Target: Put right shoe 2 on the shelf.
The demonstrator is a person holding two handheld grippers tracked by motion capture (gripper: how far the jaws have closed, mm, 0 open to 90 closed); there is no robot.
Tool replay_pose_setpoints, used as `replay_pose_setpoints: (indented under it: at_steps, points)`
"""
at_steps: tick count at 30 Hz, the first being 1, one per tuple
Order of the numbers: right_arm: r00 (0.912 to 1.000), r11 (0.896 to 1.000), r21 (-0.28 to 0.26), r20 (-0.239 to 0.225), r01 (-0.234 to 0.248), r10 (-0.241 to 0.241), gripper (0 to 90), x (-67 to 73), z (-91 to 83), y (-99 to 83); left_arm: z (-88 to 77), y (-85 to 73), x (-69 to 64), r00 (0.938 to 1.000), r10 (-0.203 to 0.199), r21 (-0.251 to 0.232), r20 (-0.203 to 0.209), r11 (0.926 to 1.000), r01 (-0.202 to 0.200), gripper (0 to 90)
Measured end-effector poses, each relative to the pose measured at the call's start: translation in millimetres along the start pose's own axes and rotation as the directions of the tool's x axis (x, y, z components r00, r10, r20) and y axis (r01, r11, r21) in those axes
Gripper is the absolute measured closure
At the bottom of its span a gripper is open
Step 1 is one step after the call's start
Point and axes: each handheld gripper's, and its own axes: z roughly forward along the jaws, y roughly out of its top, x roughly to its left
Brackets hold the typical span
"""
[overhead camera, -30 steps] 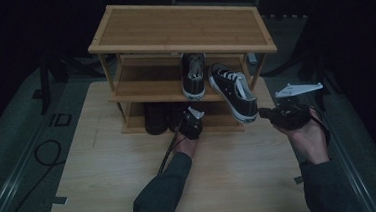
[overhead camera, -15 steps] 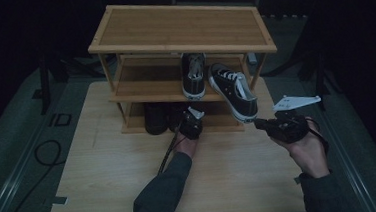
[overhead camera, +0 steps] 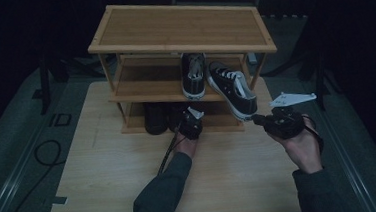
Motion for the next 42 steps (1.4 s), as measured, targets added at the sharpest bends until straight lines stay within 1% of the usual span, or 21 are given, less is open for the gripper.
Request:
replay_pose_setpoints:
  at_steps: [3, 7, 14, 15, 18, 24, 31, 32, 34, 35, 36, 39, 42]
  points:
    - [0.9999, 1.0, -0.012, -0.016, -0.005, 0.005, 90.0, 0.4, 3.5, 2.8, 0.0, 0.0, 0.1, 1.0, 0.001, 0.001, 0.001, 1.0, -0.001, 90.0]
    - [0.9996, 1.0, -0.013, -0.026, 0.005, -0.006, 90.0, 3.5, 8.7, 6.8, 0.0, 0.0, -0.3, 1.0, -0.004, -0.001, -0.002, 1.0, 0.004, 90.0]
    - [0.998, 1.0, -0.023, -0.063, 0.005, -0.007, 90.0, 7.6, 17.3, 13.4, -0.3, 0.1, 0.1, 1.0, 0.0, 0.003, 0.0, 1.0, 0.0, 90.0]
    - [0.9976, 1.0, -0.023, -0.069, 0.007, -0.008, 90.0, 8.0, 19.0, 14.7, 0.1, 0.0, -0.3, 1.0, -0.004, -0.002, -0.002, 1.0, 0.004, 90.0]
    - [0.9969, 1.0, -0.026, -0.078, 0.008, -0.01, 90.0, 9.1, 24.8, 18.5, 0.1, 0.0, -0.3, 1.0, -0.004, -0.001, -0.002, 1.0, 0.004, 90.0]
    - [0.9953, 0.999, -0.033, -0.097, -0.004, 0.001, 90.0, 10.6, 33.0, 23.1, 0.1, 0.0, -0.2, 1.0, -0.005, -0.002, -0.001, 1.0, 0.005, 90.0]
    - [0.994, 1.0, -0.03, -0.109, 0.001, -0.004, 90.0, 9.7, 41.6, 30.8, 0.2, 0.0, -0.3, 1.0, -0.006, -0.003, -0.001, 1.0, 0.006, 90.0]
    - [0.9942, 1.0, -0.028, -0.108, 0.002, -0.005, 90.0, 9.5, 42.4, 31.8, -0.4, -0.2, -1.2, 0.9997, -0.018, -0.002, -0.017, 0.9998, 0.018, 90.0]
    - [0.9947, 1.0, -0.027, -0.103, 0.001, -0.004, 90.0, 8.9, 44.0, 33.6, -0.3, -0.1, -0.8, 0.9998, -0.012, -0.002, -0.014, 0.9999, 0.012, 90.0]
    - [0.9953, 1.0, -0.026, -0.096, 0.004, -0.006, 90.0, 8.2, 44.8, 34.4, 0.2, 0.0, -0.2, 1.0, -0.003, -0.002, 0.001, 1.0, 0.003, 90.0]
    - [0.9962, 1.0, -0.025, -0.087, 0.003, -0.005, 90.0, 7.4, 45.7, 35.2, 0.2, 0.0, -0.2, 1.0, -0.005, -0.003, -0.001, 1.0, 0.005, 90.0]
    - [0.9959, 1.0, -0.025, -0.09, -0.004, 0.002, 90.0, 3.8, 47.2, 36.4, 0.3, 0.0, -0.3, 1.0, -0.004, -0.004, -0.003, 1.0, 0.004, 90.0]
    - [0.9966, 1.0, -0.026, -0.083, -0.002, 0.0, 90.0, 1.8, 47.9, 37.7, 0.4, 0.0, -0.3, 1.0, -0.005, -0.005, -0.003, 1.0, 0.005, 90.0]
